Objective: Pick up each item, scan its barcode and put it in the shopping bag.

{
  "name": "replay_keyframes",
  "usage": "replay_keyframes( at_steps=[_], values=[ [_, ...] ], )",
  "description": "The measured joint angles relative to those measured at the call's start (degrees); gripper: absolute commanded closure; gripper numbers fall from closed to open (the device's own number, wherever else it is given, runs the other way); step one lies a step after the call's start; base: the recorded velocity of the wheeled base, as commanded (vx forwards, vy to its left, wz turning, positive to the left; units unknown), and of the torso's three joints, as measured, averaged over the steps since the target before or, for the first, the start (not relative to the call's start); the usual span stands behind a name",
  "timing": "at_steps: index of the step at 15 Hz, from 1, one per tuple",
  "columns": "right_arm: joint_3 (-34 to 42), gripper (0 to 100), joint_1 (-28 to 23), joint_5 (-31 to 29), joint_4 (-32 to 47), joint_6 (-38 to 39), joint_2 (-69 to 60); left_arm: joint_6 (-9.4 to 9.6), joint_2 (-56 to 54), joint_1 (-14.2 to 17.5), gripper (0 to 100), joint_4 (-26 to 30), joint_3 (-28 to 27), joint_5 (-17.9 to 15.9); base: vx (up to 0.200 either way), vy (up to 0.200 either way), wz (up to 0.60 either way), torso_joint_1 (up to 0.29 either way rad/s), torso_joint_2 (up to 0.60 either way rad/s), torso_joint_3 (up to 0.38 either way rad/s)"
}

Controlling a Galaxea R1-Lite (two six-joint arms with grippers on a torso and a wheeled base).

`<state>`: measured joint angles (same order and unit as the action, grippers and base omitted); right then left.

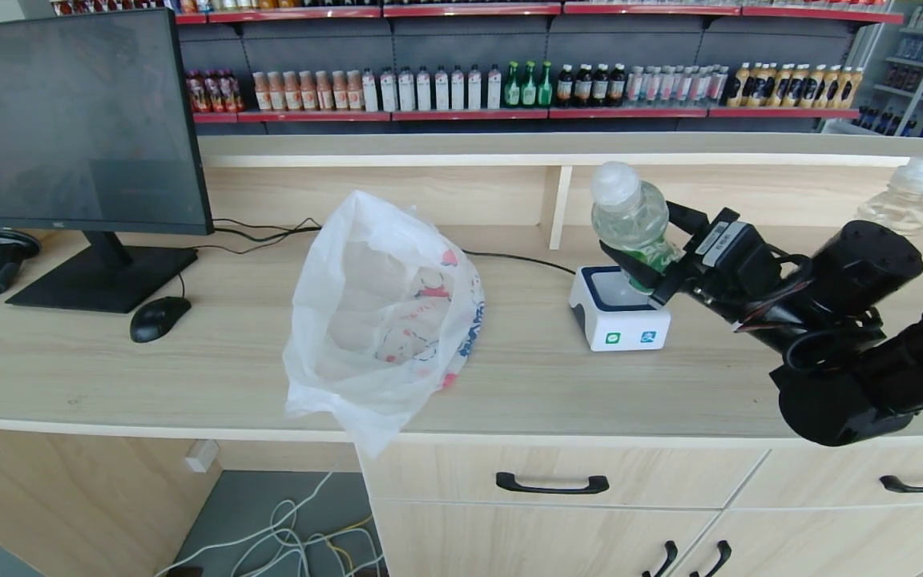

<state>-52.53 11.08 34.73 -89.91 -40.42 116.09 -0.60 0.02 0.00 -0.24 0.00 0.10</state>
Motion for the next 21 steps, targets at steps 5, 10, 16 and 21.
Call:
replay_keyframes(
  at_steps=[5, 10, 16, 21],
  values=[
    [-3.15, 100, -0.04, 2.79, -0.01, -1.51, 1.38, 0.0, 0.0, 0.0, 0, 0.0, 0.0, 0.0, 0.0, 0.0, 0.0, 0.0, 0.0, 0.0],
    [-1.68, 100, -0.23, 4.92, -0.09, -3.56, 2.27, 0.02, 0.0, 0.0, 0, 0.0, 0.0, -0.02, 0.0, 0.0, 0.0, 0.0, 0.0, 0.0],
    [-1.29, 100, -0.39, 4.9, -0.12, -3.58, 2.29, -0.09, 0.0, 0.0, 0, 0.02, 0.0, 0.01, 0.0, 0.0, 0.0, 0.0, 0.0, 0.0],
    [-0.59, 100, -0.34, 2.85, 0.11, -1.89, 0.63, -0.06, 0.0, 0.0, 0, 0.0, 0.0, 0.01, 0.0, 0.0, 0.0, 0.0, 0.0, 0.0]
  ],
)
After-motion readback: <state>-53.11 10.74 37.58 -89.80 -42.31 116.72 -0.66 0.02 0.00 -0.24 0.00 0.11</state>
